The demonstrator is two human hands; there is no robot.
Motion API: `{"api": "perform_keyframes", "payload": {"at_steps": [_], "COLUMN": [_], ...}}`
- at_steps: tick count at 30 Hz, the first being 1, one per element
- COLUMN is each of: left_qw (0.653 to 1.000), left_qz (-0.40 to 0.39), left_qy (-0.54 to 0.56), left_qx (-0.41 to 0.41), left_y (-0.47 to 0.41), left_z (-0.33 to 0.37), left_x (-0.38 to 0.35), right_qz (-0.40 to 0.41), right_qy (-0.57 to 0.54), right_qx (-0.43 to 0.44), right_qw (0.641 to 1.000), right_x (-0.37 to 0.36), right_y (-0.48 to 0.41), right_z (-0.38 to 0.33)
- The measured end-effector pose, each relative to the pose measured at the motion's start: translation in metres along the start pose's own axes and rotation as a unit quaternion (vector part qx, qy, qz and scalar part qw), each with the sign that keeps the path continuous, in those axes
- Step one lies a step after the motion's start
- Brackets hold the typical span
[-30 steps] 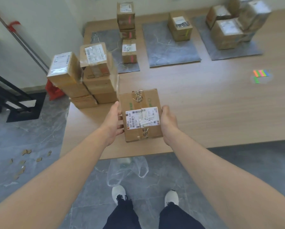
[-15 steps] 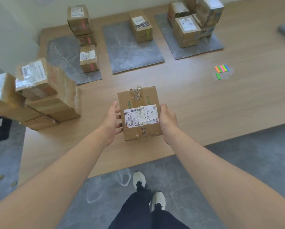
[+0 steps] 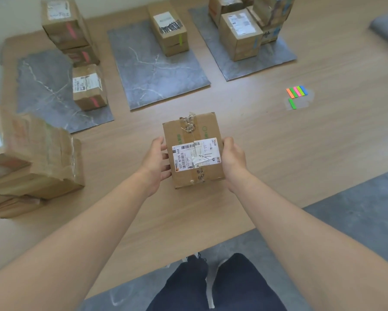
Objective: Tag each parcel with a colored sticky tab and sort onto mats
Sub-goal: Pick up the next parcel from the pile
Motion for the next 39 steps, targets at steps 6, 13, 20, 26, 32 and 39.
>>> {"api": "perform_keyframes", "payload": {"at_steps": [6, 13, 20, 26, 32, 39], "left_qw": [1.0, 0.999, 0.996, 0.99, 0.978, 0.965], "left_qz": [0.003, 0.032, 0.09, 0.138, 0.208, 0.25], "left_qy": [-0.002, 0.003, 0.021, 0.016, 0.002, -0.014], "left_qx": [0.014, 0.016, 0.016, -0.007, -0.027, -0.074], "left_y": [-0.014, -0.034, -0.057, -0.069, -0.068, -0.094], "left_z": [0.006, 0.018, 0.018, 0.013, 0.038, 0.074], "left_x": [-0.022, -0.062, -0.098, -0.117, -0.131, -0.134], "right_qz": [-0.005, -0.043, -0.104, -0.143, -0.132, -0.085], "right_qy": [-0.001, 0.024, 0.052, 0.075, 0.065, 0.035], "right_qx": [-0.018, -0.018, -0.035, -0.037, -0.018, -0.011], "right_qw": [1.0, 0.999, 0.993, 0.986, 0.989, 0.996], "right_x": [0.015, 0.042, 0.074, 0.087, 0.098, 0.129], "right_y": [-0.025, -0.062, -0.103, -0.119, -0.119, -0.13], "right_z": [-0.012, -0.031, -0.042, -0.049, -0.06, -0.081]}}
Point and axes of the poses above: each hand's wrist, its own y-axis away from the middle knuckle, its own x-axis out of the back of the hand, z = x × y, the point moved 5 cm from there along -y, towards the middle knuckle, and after that the axes turned 9 degrees about -z, right-handed, at the moved point
